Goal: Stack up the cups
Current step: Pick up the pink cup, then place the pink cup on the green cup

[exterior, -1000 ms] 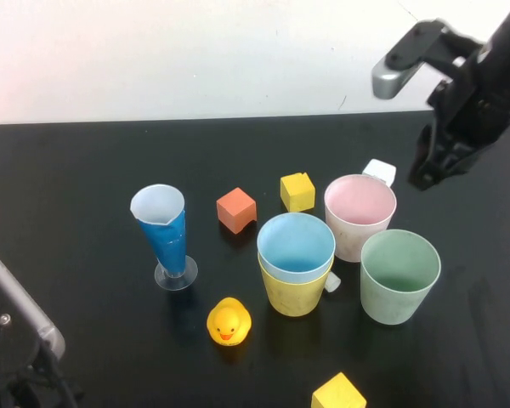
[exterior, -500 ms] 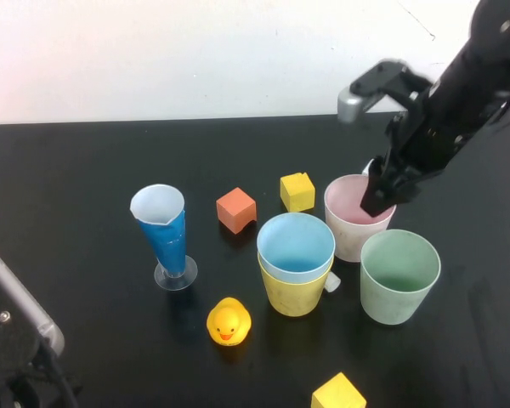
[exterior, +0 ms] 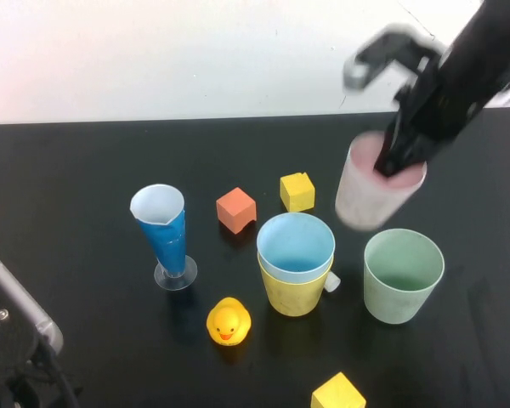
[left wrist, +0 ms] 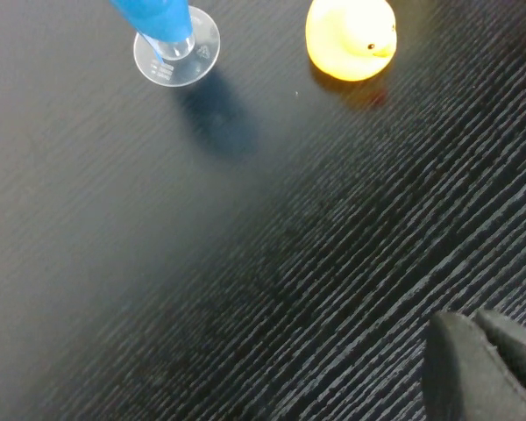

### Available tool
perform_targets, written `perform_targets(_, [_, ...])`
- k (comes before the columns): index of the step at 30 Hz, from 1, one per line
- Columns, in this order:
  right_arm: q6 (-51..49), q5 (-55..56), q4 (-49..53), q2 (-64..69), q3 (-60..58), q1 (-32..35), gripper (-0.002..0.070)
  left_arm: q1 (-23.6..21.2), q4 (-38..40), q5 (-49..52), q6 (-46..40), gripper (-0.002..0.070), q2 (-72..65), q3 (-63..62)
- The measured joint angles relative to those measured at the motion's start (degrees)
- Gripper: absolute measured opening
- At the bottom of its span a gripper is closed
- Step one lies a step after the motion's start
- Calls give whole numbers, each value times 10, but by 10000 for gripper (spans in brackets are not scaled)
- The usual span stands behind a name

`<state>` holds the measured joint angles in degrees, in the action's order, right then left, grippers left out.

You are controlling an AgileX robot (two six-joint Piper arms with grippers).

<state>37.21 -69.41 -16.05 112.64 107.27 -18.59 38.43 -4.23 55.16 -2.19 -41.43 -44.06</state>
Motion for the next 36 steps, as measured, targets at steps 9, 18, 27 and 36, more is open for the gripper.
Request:
perform_targets(9, [-4, -15, 28, -149, -4, 0, 27, 0, 6, 0, 13, 0, 0, 0])
perform_targets(18, [-6, -19, 25, -205, -184, 0, 27, 0, 8, -5, 14, -1, 0, 0])
perform_targets(27, [-5, 28, 22, -202, -239, 0, 27, 0, 9, -10, 14, -1, 0, 0])
perform_targets(36, [0, 51, 15, -198, -242, 0, 27, 0, 9, -12, 14, -1, 0, 0])
